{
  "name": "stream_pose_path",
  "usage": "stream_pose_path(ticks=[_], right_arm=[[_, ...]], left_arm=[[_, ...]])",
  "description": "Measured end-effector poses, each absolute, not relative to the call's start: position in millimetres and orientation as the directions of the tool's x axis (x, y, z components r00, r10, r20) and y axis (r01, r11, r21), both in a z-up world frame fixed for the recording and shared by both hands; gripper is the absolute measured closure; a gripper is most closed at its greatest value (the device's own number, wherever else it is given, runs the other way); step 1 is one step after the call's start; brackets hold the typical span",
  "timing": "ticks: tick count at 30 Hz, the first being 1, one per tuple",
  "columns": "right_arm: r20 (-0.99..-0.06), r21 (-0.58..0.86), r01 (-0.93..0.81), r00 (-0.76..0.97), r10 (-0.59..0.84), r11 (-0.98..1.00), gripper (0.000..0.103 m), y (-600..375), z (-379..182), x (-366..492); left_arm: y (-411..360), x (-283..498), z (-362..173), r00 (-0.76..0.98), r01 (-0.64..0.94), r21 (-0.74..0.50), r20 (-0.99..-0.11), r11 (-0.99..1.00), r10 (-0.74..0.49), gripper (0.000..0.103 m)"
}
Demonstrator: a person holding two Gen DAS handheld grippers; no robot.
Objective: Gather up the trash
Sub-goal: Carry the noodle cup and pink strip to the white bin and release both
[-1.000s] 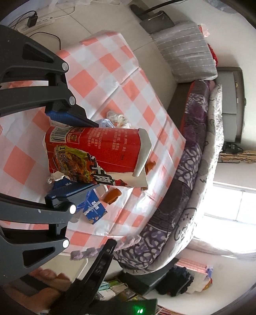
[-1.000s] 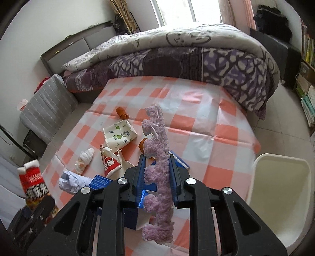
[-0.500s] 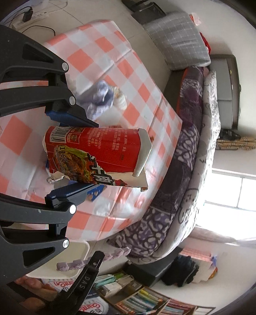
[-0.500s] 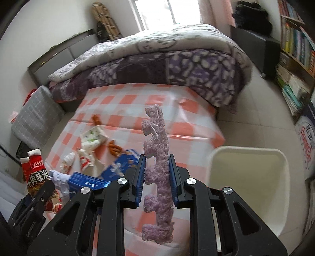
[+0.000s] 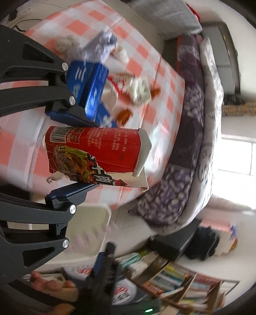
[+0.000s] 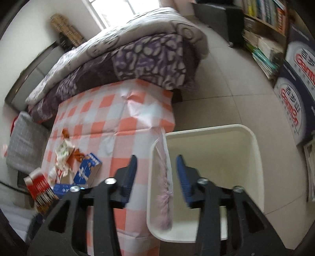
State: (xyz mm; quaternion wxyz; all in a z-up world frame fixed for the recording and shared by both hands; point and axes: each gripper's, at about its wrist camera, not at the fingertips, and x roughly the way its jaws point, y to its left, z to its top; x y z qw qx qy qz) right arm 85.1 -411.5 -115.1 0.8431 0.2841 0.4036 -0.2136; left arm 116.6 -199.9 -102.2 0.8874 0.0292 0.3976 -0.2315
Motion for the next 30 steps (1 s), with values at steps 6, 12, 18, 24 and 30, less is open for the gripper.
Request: stream_pose_path(ticks=[6,12,18,24,30], right_arm=[[-0.767,0.392,0.627,0.627,-0.137,0.674,0.045,-441.5,-97.7,70.5],[-0.719,0.411,0.63,0.668,-0.19,0.659,0.035,-463.3,-72.8,55.6],[-0.701,0.448,0.647,0.683,-0.207,0.617,0.032,-485.7,-66.6,43.5],[-0.701,0.466,0.65,0.685,-0.198,0.6,0.029,-492.1,-68.3,41.8],[-0.704,0.456,0.637,0.685,-0.186,0.621,0.027,-482.9,-68.8,49.6]], left_arm=[[-240.1,94.1,-111.0,0.534,0.525,-0.086,-0.741,0.847,-0.406,0.051],[-272.7,82.0,-121.3,0.46,0.587,-0.112,-0.769,0.802,-0.444,0.051],[-303.4,74.1,-133.9,0.349,0.633,-0.2,-0.789,0.748,-0.506,0.05],[-322.6,67.8,-132.3,0.243,0.688,-0.29,-0.772,0.666,-0.588,0.03],[-310.9,73.4,-125.2,0.267,0.683,-0.269,-0.774,0.679,-0.575,0.027]])
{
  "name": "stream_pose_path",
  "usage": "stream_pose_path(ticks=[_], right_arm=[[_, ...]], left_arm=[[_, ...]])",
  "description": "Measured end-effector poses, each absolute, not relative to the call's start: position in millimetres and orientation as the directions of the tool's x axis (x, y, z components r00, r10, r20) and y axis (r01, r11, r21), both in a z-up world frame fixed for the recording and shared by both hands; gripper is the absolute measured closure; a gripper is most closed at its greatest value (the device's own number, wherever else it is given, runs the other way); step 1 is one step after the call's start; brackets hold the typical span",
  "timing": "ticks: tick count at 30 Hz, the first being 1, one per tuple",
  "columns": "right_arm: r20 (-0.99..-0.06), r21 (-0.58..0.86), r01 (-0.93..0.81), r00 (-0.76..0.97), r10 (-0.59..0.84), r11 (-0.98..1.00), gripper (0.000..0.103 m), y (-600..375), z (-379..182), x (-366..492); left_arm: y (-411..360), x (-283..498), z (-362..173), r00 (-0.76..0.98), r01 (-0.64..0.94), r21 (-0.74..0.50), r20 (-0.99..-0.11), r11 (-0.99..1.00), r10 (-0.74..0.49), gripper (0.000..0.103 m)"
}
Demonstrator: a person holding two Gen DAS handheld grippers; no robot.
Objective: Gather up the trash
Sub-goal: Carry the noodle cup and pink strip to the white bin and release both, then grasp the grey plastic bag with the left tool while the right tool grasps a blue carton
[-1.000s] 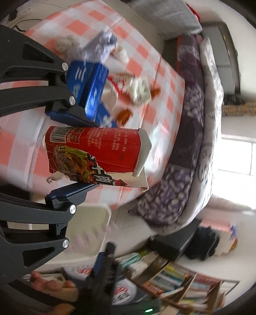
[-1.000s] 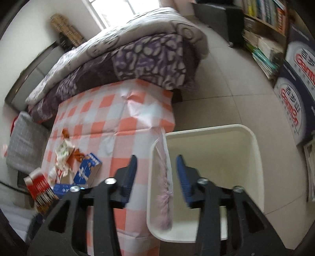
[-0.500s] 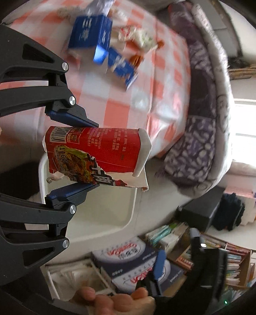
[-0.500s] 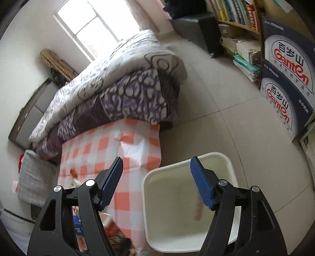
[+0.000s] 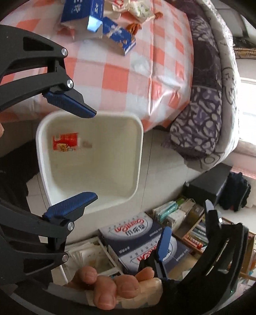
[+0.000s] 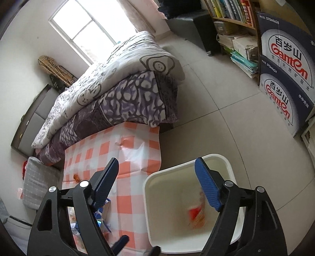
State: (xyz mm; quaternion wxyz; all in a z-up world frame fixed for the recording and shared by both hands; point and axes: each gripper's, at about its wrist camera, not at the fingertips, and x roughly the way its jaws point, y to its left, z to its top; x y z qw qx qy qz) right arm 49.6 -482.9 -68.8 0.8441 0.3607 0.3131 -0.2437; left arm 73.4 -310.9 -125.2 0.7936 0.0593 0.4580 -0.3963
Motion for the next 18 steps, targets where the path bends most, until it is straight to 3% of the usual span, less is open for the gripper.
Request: stream_pose_path(ticks=[9,18], right_arm=[[-0.727,0.395,0.596,0.668,-0.16,0.699,0.022,-444.6,-72.7,76.1],[-0.761,0.347,0.537,0.64,-0.104,0.769,0.018,-395.0,-86.2,110.9]], left_arm=[[-261.4,90.1,-115.5,0.465,0.606,-0.089,-0.766,0.79,-0.443,0.026],[-190.0,123.8,-127.1,0.61,0.371,0.071,-0.771,0.926,-0.185,0.024]])
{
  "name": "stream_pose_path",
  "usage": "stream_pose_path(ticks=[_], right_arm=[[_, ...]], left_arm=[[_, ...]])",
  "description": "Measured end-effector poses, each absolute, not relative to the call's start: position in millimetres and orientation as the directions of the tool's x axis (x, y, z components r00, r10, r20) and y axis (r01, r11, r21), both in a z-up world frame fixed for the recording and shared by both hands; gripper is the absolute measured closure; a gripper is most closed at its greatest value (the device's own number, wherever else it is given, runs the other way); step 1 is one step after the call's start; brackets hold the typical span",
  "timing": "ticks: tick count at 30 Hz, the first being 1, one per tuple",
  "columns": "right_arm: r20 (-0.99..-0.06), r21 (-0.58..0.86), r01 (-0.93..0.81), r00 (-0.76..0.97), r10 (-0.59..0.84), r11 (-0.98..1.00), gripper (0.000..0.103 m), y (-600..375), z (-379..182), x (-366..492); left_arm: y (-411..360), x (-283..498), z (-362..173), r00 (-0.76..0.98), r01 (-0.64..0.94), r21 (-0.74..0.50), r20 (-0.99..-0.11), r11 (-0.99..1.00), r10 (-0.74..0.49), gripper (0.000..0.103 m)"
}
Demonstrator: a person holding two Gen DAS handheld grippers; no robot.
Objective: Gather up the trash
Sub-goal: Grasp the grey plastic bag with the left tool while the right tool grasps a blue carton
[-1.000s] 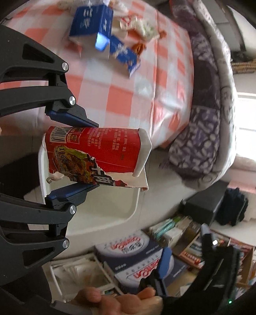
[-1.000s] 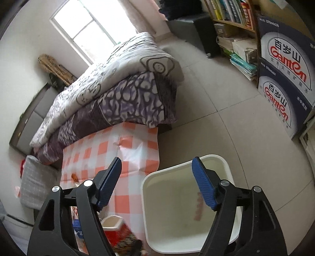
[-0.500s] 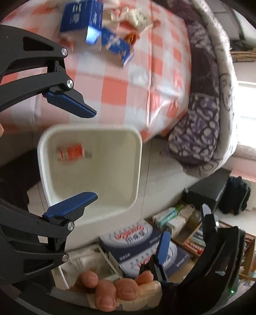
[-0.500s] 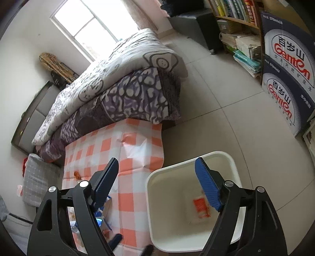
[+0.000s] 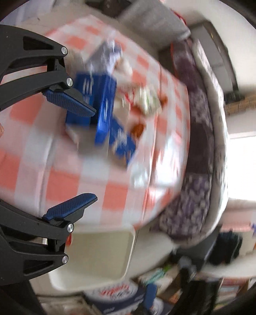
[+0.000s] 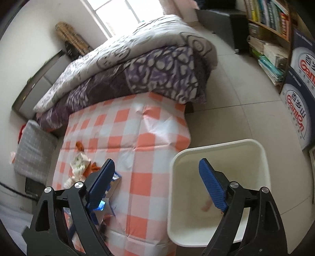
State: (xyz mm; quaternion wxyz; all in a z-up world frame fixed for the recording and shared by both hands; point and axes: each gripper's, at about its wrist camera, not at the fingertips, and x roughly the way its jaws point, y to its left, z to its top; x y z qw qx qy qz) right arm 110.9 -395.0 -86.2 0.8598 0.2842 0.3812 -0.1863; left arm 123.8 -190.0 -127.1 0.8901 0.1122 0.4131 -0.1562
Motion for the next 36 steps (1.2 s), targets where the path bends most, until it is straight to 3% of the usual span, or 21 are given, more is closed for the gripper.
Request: stream_pose_path(ticks=[6,13,19,20,22,24,28,36], right_arm=[[-0.79,0.287,0.481,0.608,-0.08,0.829,0.016,-356.1,-98.2,132.8],[-0.797,0.218,0.372,0.602,-0.056,0.902,0.013,-310.0,-113.8,151.1],[-0.784,0.152,0.237,0.62,-0.029,0.96,0.009,-272.8,-122.6,163.2],[-0.783,0.145,0.207,0.622,-0.016,0.968,0.008,-267.5,-123.8,165.0],[-0.783,0.13,0.129,0.621,0.022,0.983,0.007,-253.4,-127.7,170.7],[-0.79,0.119,0.059,0.61,0.059,0.991,0.007,-239.6,-133.3,176.5],[-0.818,0.094,-0.097,0.56,0.132,0.991,0.007,-210.2,-148.9,190.4],[-0.831,-0.061,-0.341,0.538,0.142,0.938,0.007,-163.3,-157.5,198.0]], left_arm=[[-116.6,164.2,-118.2,0.675,0.159,0.093,-0.737,0.983,-0.04,0.014],[-58.6,207.5,-130.0,0.622,0.009,0.027,-0.783,1.0,0.015,0.013],[-36.2,235.4,-158.3,0.521,0.003,-0.095,-0.849,0.995,-0.082,0.014],[-33.1,237.7,-160.0,0.514,0.008,-0.119,-0.851,0.993,-0.106,0.017],[-29.4,241.9,-160.7,0.495,0.025,-0.163,-0.855,0.986,-0.154,0.044],[-23.0,245.2,-160.3,0.472,0.024,-0.208,-0.86,0.978,-0.194,0.054],[-5.0,247.4,-156.0,0.455,-0.008,-0.293,-0.853,0.956,-0.258,0.06],[27.6,239.8,-122.4,0.512,-0.028,-0.376,-0.801,0.926,-0.31,0.06]])
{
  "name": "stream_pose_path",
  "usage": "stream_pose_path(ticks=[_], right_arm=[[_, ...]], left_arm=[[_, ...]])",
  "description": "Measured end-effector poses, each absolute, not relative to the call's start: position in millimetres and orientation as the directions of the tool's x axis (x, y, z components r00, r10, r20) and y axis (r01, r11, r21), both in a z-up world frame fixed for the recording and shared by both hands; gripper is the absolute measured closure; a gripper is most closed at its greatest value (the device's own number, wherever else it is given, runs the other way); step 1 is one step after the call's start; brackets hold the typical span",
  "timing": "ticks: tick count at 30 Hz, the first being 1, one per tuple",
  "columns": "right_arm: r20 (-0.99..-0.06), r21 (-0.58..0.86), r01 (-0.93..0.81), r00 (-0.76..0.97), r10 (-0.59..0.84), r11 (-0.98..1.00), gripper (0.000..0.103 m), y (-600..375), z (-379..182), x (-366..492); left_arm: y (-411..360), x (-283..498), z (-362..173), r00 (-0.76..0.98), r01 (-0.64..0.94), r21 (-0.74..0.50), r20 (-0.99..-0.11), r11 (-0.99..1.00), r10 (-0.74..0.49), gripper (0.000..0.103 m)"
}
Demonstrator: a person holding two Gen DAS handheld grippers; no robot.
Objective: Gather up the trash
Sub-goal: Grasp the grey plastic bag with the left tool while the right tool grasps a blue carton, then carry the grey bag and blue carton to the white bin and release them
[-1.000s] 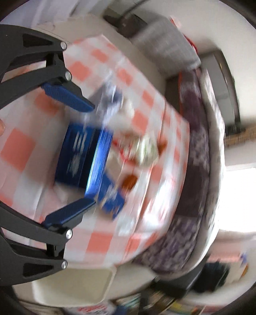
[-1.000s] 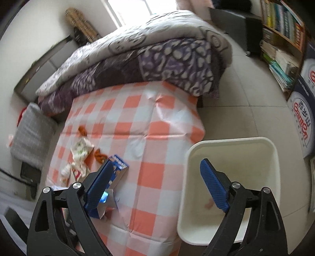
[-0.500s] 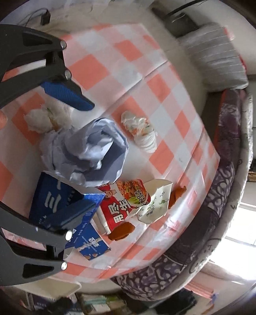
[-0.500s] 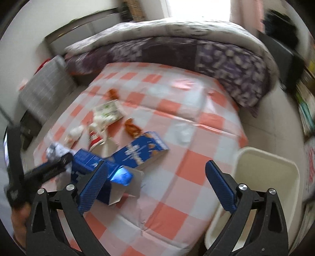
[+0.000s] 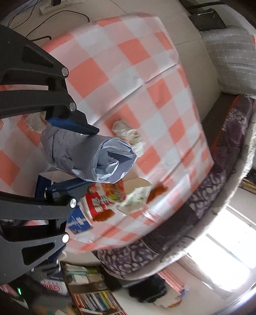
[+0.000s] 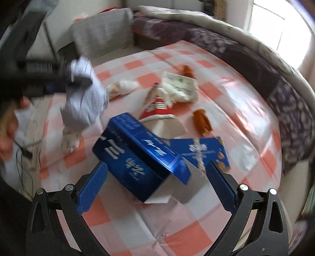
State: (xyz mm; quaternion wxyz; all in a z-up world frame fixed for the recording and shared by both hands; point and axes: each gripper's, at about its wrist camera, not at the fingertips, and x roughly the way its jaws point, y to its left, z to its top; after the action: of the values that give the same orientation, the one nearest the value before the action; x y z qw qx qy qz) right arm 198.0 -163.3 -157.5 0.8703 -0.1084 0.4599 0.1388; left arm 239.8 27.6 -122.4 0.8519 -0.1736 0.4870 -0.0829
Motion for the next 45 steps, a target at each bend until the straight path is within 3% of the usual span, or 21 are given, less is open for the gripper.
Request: stream_pose_path(ticks=[8,11,16,23,25,27,35,45], right_arm=[[-0.862,-0.207,-0.477,0.502,0.071,0.854,0.008,-122.1,-183.7,205.6],[-0.868,-0.236,-0.481,0.496,0.04,0.844,0.017,-117.8,-191.8,209.7],[-0.882,-0.145,-0.446,0.462,0.089,0.883,0.041,-124.2,-192.8,222.1],[-0.856,-0.06,-0.384,0.494,0.15,0.921,0.058,-126.5,-179.8,225.2],[-0.845,-0.051,-0.36,0.513,0.152,0.932,0.07,-129.4,-173.1,226.5],[-0.826,-0.052,-0.331,0.545,0.146,0.942,0.091,-132.4,-163.8,225.7],[-0.818,0.023,-0.229,0.555,0.15,0.973,0.092,-151.7,-159.8,236.0],[-0.705,0.086,-0.187,0.683,0.193,0.978,0.092,-157.6,-112.8,217.2]], left_arm=[[43.1,230.1,-78.7,0.578,0.027,-0.438,-0.727,0.898,-0.372,0.06],[43.8,229.6,-77.0,0.573,0.037,-0.445,-0.724,0.895,-0.384,0.06],[43.8,232.4,-84.0,0.558,0.035,-0.435,-0.738,0.9,-0.379,0.06],[47.2,233.7,-89.3,0.569,0.012,-0.412,-0.746,0.911,-0.346,0.06],[47.4,232.9,-88.3,0.579,0.01,-0.4,-0.745,0.916,-0.331,0.06],[46.4,231.7,-86.8,0.589,0.01,-0.39,-0.742,0.921,-0.321,0.06],[39.6,229.2,-85.9,0.607,0.013,-0.358,-0.739,0.934,-0.292,0.06],[30.6,223.3,-72.1,0.66,0.039,-0.334,-0.699,0.942,-0.275,0.06]])
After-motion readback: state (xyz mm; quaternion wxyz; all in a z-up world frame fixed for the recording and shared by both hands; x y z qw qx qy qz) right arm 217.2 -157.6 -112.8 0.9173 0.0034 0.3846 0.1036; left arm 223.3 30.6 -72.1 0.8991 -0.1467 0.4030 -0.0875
